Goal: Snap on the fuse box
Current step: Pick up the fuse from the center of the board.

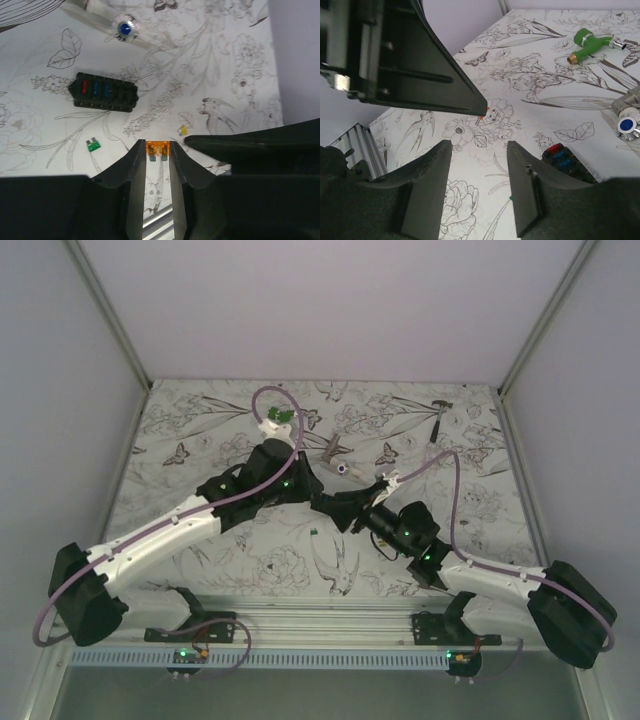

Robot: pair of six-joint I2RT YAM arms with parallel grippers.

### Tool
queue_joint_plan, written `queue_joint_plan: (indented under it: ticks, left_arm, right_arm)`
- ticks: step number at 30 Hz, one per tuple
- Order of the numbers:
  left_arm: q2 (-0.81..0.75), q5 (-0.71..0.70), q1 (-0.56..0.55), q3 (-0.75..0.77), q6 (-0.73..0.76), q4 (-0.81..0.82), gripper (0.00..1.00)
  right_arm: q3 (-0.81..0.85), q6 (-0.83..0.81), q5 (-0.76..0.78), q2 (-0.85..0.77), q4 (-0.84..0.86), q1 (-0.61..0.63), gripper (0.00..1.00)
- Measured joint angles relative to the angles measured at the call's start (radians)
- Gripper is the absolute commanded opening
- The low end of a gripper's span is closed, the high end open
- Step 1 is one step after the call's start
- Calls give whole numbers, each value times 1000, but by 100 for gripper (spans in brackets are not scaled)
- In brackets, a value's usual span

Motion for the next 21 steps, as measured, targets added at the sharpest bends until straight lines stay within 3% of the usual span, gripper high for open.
queue_joint_plan:
  ticks: [8, 21]
  left_arm:
    - [-72, -37, -61, 0, -31, 50, 20]
    - [-74, -68, -87, 0, -46, 67, 20]
  right_arm:
    - [0, -18, 60, 53, 100, 45, 36]
    - [0, -47, 75, 53, 126, 66, 33]
